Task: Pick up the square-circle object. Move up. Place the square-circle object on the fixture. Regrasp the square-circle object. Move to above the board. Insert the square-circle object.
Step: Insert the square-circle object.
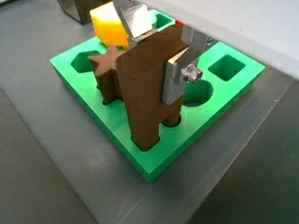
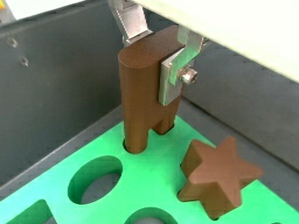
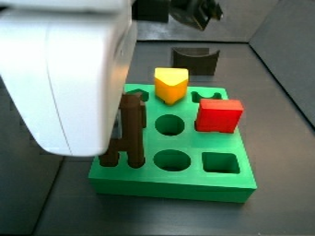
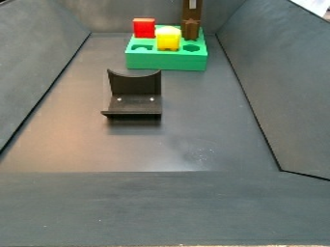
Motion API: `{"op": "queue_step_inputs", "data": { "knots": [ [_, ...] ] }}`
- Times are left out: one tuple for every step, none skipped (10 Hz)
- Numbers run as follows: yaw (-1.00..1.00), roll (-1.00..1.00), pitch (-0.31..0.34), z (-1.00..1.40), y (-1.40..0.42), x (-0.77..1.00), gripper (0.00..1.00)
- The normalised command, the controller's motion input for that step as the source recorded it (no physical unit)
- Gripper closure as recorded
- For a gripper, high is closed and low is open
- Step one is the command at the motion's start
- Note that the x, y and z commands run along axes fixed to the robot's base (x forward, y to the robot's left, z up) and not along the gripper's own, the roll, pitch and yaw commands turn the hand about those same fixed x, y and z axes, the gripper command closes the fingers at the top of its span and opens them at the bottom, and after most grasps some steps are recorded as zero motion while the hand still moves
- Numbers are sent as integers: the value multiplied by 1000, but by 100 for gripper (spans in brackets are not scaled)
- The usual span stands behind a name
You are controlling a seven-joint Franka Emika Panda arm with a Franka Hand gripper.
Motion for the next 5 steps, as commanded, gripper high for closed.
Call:
{"op": "queue_step_inputs", "data": {
  "knots": [
    [-31, 133, 0, -666, -126, 100, 100],
    [-17, 176, -1, -691, -209, 51, 100],
    [0, 223, -106, -577, -274, 0, 100],
    [-3, 127, -106, -226, -223, -57, 100],
    [0, 0, 0, 0, 0, 0, 100]
  ]
}}
